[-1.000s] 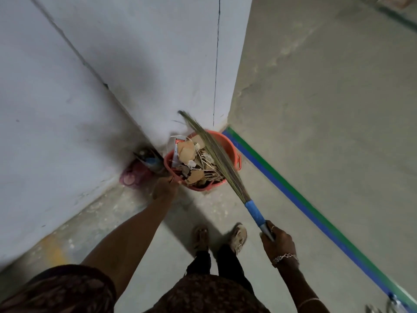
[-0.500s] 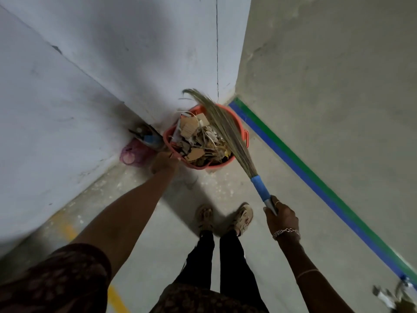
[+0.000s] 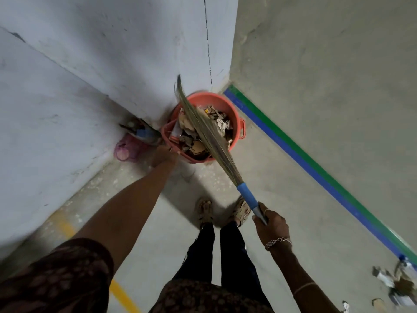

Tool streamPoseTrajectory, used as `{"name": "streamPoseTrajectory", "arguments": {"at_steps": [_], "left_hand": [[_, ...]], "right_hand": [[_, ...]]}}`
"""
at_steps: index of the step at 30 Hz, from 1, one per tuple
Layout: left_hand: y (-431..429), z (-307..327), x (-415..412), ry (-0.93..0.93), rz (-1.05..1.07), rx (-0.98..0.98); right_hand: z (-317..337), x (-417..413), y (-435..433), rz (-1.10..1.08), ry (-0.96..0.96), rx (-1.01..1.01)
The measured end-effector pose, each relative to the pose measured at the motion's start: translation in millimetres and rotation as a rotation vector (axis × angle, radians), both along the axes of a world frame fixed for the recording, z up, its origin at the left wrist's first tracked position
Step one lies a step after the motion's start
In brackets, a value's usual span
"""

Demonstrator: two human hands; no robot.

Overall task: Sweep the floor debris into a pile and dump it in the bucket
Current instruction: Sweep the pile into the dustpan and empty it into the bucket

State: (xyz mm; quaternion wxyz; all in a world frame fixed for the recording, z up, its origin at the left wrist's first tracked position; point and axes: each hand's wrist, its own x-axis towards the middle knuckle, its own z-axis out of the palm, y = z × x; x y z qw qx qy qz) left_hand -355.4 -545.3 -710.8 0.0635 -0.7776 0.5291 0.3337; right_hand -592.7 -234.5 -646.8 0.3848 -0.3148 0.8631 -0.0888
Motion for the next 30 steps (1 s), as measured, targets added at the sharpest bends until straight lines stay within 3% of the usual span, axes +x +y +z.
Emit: {"name": "streamPoseTrajectory", "arguments": {"at_steps": [14,20,24,30], "left_hand": [[-8,15,28,0.02,0.083,-0.005],[-27,1,35,0.001,0.019,0.009],[-31,33,22,-0.053,-0.044,-0.054],[-33,46,32,-0.165,-0.159,-0.116]], "right_hand": [[32,19,-7,-0.179,0.051,-0.103],[35,42,8,-0.087,0.03,-0.09],[27,51,4,0.086,0.049,-0.01],[25,49,-6,-0.019,0.091,-0.023]]}}
